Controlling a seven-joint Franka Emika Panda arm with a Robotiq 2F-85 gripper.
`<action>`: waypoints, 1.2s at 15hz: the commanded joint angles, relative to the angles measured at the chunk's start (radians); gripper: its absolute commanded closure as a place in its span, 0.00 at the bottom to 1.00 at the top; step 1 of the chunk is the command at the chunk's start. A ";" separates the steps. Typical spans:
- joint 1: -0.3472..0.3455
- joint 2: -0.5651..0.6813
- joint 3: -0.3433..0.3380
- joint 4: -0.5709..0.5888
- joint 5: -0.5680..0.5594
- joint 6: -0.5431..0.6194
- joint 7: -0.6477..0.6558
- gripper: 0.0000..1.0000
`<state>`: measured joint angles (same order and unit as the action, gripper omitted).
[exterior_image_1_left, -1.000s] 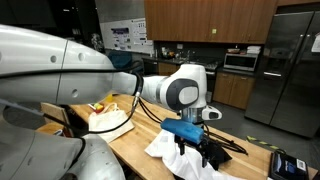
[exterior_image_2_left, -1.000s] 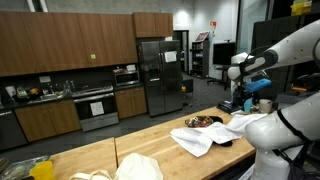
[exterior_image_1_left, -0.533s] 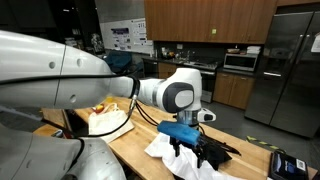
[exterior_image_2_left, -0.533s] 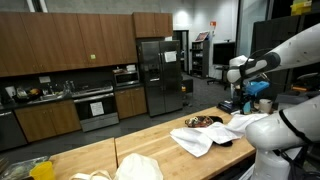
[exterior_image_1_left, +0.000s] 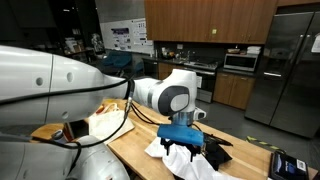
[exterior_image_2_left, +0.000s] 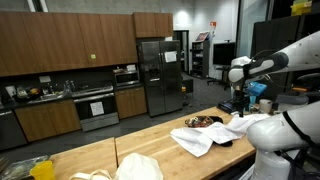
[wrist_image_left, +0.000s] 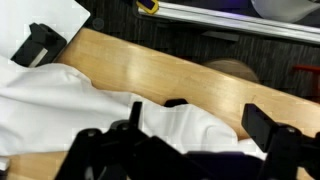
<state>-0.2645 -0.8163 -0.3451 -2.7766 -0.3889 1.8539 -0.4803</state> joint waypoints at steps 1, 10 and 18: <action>0.073 -0.036 -0.034 0.002 0.010 -0.035 -0.154 0.00; 0.216 0.133 -0.024 -0.016 -0.143 0.258 -0.249 0.00; 0.178 0.133 0.026 -0.013 -0.012 0.198 -0.339 0.00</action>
<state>-0.0975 -0.6969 -0.3402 -2.7892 -0.4523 2.0482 -0.8005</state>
